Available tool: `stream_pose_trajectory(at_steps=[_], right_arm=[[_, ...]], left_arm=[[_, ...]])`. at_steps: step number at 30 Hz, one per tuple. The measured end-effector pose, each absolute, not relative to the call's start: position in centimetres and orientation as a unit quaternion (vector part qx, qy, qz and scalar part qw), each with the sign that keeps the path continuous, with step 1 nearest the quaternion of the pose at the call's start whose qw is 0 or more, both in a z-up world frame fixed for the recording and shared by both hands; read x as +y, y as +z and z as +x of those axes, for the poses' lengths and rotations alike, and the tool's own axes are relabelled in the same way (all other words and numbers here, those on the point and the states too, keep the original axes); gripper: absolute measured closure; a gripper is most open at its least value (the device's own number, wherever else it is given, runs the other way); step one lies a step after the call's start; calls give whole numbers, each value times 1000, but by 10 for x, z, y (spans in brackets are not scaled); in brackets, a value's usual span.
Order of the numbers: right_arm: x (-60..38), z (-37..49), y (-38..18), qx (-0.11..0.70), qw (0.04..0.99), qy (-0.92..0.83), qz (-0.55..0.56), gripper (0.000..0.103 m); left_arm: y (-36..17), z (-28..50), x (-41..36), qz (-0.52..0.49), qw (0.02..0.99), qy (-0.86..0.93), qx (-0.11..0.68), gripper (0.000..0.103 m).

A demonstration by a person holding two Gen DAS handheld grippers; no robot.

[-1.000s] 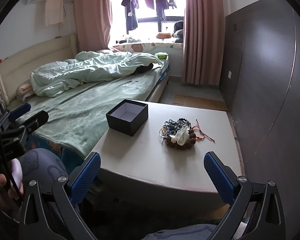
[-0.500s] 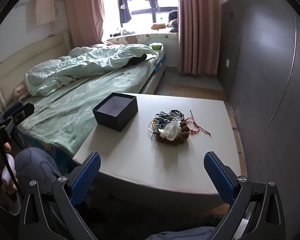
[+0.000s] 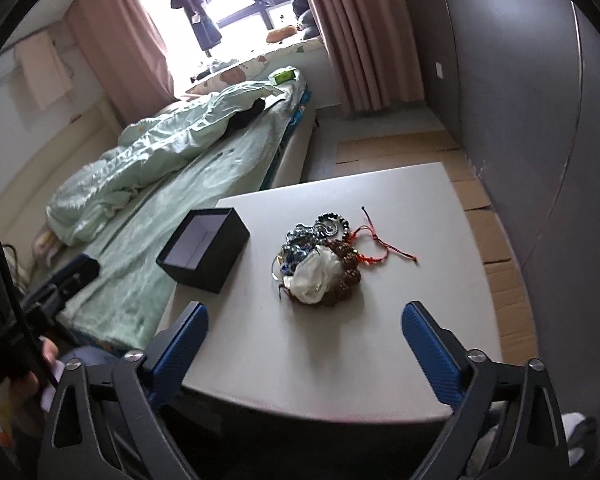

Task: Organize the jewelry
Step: 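Reach the right gripper into the jewelry pile and grasp the white plastic bag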

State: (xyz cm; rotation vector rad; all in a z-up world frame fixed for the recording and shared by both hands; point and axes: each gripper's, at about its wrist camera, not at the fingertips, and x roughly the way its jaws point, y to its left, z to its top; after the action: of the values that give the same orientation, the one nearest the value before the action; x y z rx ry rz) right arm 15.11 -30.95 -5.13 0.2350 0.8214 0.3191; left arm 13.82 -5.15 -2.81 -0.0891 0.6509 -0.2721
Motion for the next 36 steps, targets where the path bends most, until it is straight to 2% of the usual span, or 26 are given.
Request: stream_pose_trajectory(at_steps=[2,4,5,11,21,22,24,25,26,36], right_arm=[[-308,163,-57,406,892,156,124,13],[-304,176,-64,419,882,170,133,18],[-302,183,-68,427,877,175,134,20],[-305,224,-91,480,844,173,167,38],[-294,264,-113,520,810,182,202,39],[-291,268,-117,523,809,181,201,42],[-287,274,-127,532,803,178,198,59],[-286,277,-134,541,798,176,199,84],[-288,279,-138,546,794,174,202,98],[-319,264,-110,472,831,166,244,100]], left_arm=[[-33,153,-57,-44,931,-138,336,34],[-37,169,-61,-48,923,-142,354,50],[-39,178,-63,-51,918,-144,365,53],[-47,216,-75,-68,902,-154,399,56],[-70,253,-90,-70,882,-167,434,58],[-74,255,-89,-73,881,-168,436,58],[-83,257,-89,-82,875,-168,446,58],[-88,258,-89,-88,871,-168,453,58],[-92,259,-90,-92,867,-169,459,58],[-108,265,-107,-112,849,-190,480,58]])
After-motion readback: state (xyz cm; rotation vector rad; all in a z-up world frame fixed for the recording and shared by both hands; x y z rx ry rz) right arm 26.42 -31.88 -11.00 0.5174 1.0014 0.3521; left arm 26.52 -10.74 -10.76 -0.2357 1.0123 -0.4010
